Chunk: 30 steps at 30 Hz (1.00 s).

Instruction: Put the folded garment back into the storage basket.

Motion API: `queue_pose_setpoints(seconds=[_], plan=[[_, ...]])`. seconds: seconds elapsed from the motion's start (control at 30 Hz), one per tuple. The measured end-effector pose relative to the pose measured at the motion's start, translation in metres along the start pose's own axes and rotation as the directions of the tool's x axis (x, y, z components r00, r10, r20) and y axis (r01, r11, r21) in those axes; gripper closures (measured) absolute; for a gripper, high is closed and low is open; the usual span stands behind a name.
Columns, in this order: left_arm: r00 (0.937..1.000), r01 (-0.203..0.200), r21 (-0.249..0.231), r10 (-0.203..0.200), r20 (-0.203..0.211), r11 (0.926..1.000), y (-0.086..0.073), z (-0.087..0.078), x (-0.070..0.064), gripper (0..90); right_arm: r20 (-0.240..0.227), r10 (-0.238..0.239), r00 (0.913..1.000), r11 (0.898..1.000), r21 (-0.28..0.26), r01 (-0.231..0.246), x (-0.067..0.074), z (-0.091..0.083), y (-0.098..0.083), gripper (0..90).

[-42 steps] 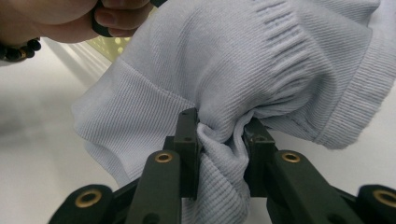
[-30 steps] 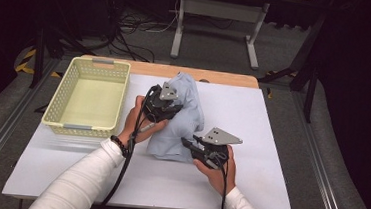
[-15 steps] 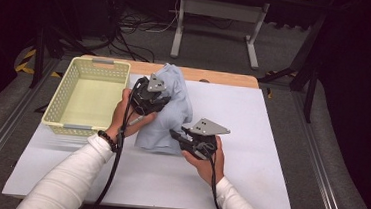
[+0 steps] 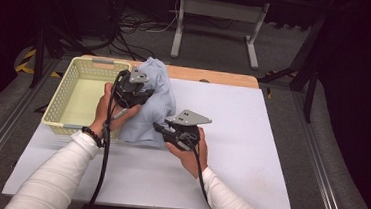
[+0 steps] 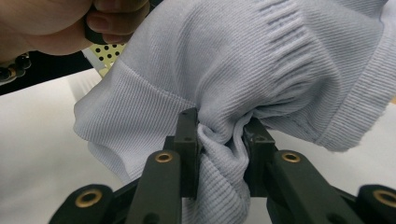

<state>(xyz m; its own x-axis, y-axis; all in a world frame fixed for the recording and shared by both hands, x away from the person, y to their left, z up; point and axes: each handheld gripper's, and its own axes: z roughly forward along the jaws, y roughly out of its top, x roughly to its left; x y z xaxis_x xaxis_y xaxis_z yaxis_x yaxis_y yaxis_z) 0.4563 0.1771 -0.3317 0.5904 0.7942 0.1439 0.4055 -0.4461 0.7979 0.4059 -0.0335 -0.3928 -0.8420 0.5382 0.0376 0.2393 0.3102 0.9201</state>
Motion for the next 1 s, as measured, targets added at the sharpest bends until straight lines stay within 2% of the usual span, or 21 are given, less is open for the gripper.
queue_pose_setpoints(seconds=[0.23, 0.3, 0.53, 0.6, 0.67, 0.8, 1.0], plan=[[0.9993, 0.029, 0.011, -0.029, -0.023, 0.9995, -0.005, -0.009, 0.018, 73.2, -0.02, -0.002, 0.9998, 1.0, 0.0, 0.002, 0.006, 0.016, 0.011, 72.3], [0.9987, 0.031, 0.01, -0.03, -0.04, 0.9995, -0.006, -0.012, 0.022, 73.2, -0.029, 0.002, 0.9996, 1.0, -0.002, -0.002, 0.007, 0.021, 0.014, 72.3], [0.9955, 0.071, 0.02, -0.07, -0.064, 0.9972, -0.013, -0.018, 0.038, 73.2, -0.057, 0.015, 0.9982, 1.0, -0.004, -0.016, 0.011, 0.039, 0.022, 72.3], [0.9951, 0.064, 0.029, -0.062, -0.077, 0.9975, -0.014, -0.019, 0.043, 73.2, -0.066, 0.022, 0.9976, 1.0, -0.003, -0.022, 0.012, 0.044, 0.024, 72.3], [0.9932, 0.075, 0.024, -0.073, -0.091, 0.9969, -0.015, -0.019, 0.047, 73.1, -0.072, 0.031, 0.9969, 1.0, 0.0, -0.031, 0.011, 0.05, 0.028, 72.3], [0.9905, 0.09, 0.032, -0.086, -0.107, 0.9955, -0.018, -0.019, 0.061, 73.1, -0.08, 0.049, 0.9956, 0.999, 0.005, -0.049, 0.011, 0.063, 0.034, 72.2], [0.9855, 0.114, 0.03, -0.109, -0.13, 0.993, -0.026, -0.015, 0.082, 72.9, -0.062, 0.045, 0.9971, 0.999, 0.024, -0.043, 0.011, 0.086, 0.043, 71.9]])
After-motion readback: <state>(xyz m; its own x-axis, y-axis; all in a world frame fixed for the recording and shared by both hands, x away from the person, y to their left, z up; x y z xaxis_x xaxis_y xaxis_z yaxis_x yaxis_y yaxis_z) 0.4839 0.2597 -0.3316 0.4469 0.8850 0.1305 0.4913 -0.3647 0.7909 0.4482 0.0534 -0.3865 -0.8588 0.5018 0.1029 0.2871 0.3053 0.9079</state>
